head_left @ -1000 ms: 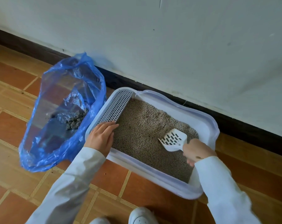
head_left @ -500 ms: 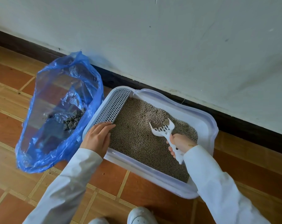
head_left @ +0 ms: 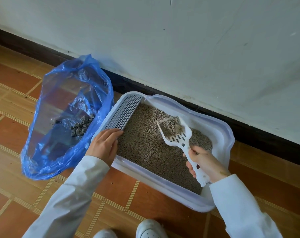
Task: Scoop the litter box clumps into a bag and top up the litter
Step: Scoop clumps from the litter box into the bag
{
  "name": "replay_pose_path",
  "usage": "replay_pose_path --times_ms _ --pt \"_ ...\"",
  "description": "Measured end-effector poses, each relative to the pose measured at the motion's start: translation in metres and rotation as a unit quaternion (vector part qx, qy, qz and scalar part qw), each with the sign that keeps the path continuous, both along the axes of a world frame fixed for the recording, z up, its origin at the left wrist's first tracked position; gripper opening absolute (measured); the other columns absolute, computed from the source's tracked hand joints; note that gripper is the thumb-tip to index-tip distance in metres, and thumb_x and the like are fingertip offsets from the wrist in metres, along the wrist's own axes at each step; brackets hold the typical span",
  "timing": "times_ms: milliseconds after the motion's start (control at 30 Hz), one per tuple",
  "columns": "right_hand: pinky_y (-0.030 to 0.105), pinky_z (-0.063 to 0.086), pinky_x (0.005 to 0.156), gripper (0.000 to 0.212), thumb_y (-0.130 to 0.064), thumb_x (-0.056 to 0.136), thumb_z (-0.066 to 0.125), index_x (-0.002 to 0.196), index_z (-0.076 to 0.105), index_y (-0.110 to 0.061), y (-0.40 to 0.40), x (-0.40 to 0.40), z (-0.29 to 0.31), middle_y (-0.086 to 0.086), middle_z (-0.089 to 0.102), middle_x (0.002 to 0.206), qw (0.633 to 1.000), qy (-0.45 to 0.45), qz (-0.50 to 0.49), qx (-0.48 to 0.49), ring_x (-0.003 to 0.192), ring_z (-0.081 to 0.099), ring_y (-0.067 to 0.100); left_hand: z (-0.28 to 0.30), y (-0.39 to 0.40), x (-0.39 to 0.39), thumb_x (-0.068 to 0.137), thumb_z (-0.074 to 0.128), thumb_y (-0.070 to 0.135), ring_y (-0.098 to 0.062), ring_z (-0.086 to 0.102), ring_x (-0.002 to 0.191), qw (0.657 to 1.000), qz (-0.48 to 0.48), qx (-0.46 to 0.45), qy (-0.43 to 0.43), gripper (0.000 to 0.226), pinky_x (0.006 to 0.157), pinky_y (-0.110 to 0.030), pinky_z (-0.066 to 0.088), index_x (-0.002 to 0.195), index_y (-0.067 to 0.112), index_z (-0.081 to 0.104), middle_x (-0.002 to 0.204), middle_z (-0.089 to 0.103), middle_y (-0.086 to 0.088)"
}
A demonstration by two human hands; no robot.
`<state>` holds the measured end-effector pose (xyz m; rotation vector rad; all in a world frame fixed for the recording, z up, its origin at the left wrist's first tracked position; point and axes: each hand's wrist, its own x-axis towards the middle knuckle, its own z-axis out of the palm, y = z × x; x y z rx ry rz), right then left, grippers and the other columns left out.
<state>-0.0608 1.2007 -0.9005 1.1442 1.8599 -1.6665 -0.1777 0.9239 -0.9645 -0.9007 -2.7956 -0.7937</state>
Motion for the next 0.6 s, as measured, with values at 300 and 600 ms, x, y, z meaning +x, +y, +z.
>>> replay_pose_path --times_ms 300,600 --pt "0.026 0.036 0.047 0.02 -0.017 0.101 0.041 0.095 0.059 -0.013 -0.014 -0.009 0.02 0.006 0.051 0.054 0.997 0.045 0.044 0.043 0.045 0.042 0.019 0.004 -0.004 0.0 0.092 0.035 0.018 -0.033 0.062 0.102 1.0 0.011 -0.008 0.004 0.038 0.089 -0.046 0.051 0.112 0.007 0.066 0.11 0.067 -0.011" --pt "0.028 0.038 0.05 0.019 -0.02 0.101 0.041 0.096 0.059 -0.016 -0.044 -0.037 0.051 0.006 0.053 0.06 0.985 0.079 0.133 0.076 0.051 0.044 0.019 0.002 -0.021 -0.002 0.092 0.034 0.016 -0.038 0.058 0.108 0.998 0.063 -0.006 0.014 0.039 0.087 -0.052 0.051 0.111 0.006 0.066 0.116 0.064 -0.015"
